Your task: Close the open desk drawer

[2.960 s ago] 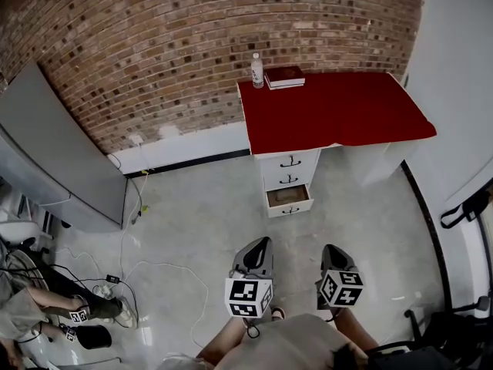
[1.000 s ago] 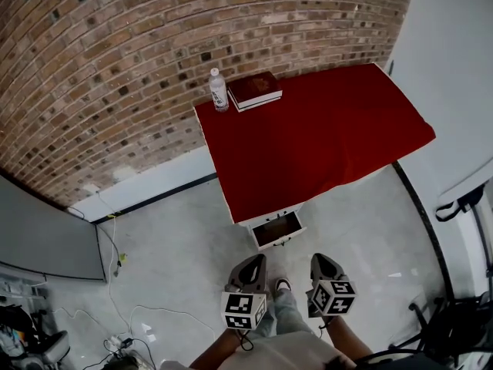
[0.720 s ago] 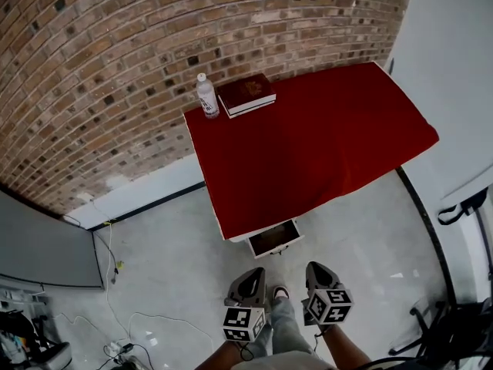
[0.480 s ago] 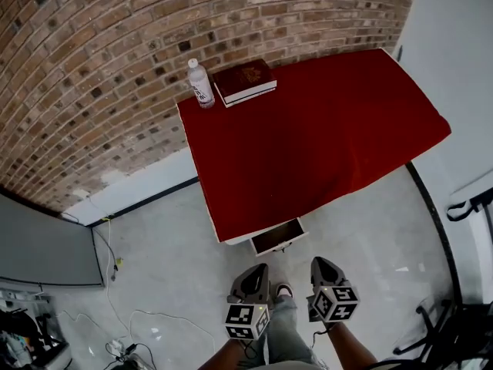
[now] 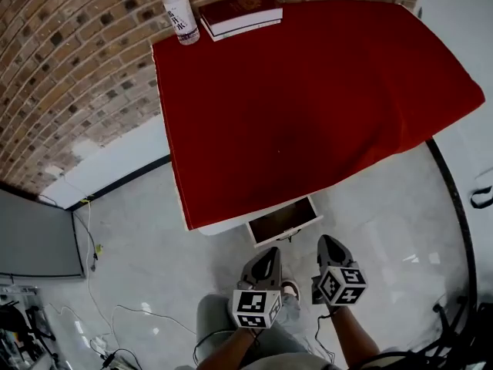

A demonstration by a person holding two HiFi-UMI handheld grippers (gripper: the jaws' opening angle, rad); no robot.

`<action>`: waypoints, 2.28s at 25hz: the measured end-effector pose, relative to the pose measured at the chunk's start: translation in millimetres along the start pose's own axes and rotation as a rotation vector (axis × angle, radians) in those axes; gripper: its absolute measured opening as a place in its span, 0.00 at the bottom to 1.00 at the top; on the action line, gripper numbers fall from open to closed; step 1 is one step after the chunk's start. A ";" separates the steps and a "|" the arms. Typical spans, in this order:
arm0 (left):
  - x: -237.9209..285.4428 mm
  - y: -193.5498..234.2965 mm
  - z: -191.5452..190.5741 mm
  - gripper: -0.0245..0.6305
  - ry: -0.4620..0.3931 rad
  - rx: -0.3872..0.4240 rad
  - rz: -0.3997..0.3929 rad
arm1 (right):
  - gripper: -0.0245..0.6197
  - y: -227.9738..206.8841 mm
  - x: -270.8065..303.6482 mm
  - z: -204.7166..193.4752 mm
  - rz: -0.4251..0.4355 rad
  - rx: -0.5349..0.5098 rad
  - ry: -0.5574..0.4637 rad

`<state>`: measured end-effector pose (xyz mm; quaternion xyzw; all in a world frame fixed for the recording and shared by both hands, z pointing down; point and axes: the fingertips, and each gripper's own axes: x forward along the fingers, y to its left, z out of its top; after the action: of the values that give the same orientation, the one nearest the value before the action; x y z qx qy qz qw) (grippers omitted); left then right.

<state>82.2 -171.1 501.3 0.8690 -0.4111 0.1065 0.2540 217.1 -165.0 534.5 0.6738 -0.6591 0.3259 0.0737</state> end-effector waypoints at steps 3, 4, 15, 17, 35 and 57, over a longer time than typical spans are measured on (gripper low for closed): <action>33.4 22.8 -51.9 0.05 -0.016 -0.020 -0.001 | 0.04 -22.3 40.9 -45.3 0.000 -0.006 -0.003; 44.3 29.6 -66.4 0.05 -0.025 -0.022 0.000 | 0.04 -30.2 53.5 -57.9 -0.001 -0.007 -0.010; 122.1 66.1 -187.1 0.05 -0.114 0.058 0.021 | 0.04 -93.9 142.9 -180.6 0.047 -0.029 -0.058; 125.6 76.1 -196.7 0.05 -0.101 0.065 0.039 | 0.04 -93.0 150.2 -192.4 0.061 -0.032 -0.049; 122.2 99.7 -190.2 0.05 -0.129 0.037 0.103 | 0.04 -67.5 160.0 -235.9 0.177 -0.099 -0.022; 102.0 92.0 -184.0 0.05 -0.207 -0.007 0.107 | 0.36 -44.6 176.0 -251.8 0.256 -0.321 -0.066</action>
<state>81.1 -190.2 730.1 0.8513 -0.4812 0.0280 0.2072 158.3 -174.3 839.2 0.5744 -0.7848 0.2014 0.1164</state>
